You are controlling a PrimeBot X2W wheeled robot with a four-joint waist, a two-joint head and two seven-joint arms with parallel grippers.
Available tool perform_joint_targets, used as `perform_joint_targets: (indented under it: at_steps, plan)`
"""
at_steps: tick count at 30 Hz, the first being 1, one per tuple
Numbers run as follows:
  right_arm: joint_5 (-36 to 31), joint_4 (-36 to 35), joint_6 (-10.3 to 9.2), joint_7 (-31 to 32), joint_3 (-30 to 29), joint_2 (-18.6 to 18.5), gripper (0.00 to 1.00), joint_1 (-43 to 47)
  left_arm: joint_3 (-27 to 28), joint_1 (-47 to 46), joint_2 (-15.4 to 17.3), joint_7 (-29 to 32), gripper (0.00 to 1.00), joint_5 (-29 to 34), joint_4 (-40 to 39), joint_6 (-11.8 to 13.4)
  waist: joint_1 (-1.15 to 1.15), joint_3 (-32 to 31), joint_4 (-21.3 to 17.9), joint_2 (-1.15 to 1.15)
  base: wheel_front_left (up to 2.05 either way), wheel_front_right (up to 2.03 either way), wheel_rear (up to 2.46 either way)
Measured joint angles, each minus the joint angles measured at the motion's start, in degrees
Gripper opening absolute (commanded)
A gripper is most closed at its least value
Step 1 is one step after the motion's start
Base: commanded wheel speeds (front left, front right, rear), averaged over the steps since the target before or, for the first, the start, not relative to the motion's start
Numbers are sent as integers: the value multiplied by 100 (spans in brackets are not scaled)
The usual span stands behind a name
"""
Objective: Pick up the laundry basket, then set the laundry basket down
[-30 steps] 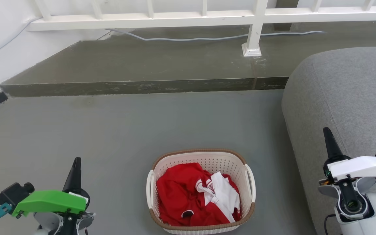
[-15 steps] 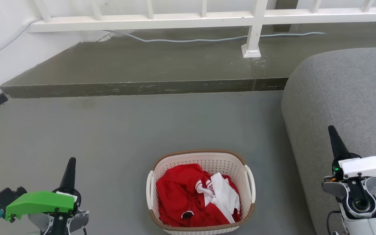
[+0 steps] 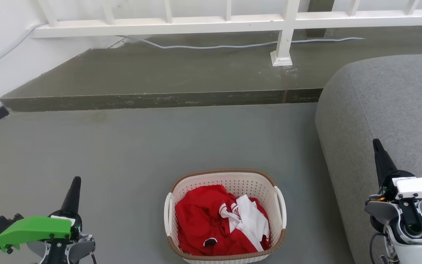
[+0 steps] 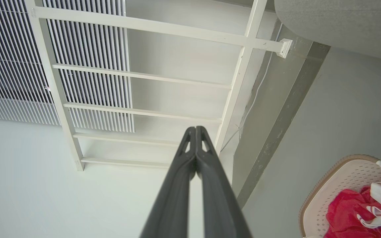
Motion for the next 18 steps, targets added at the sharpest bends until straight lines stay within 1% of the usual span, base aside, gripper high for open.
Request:
perform_joint_targets:
  at_steps: [15, 18]
  plan:
    - [991, -74, 10, 256, -230, 52, 0, 23, 246, -3, -36, 285, 0, -924, 0, -38, 0, -28, -8, 0, 0, 0, 0]
    - [1024, -80, 24, 270, -242, 55, 0, 32, 268, -4, -36, 285, 0, -964, 0, -42, 0, -28, -8, 0, 0, 0, 0]
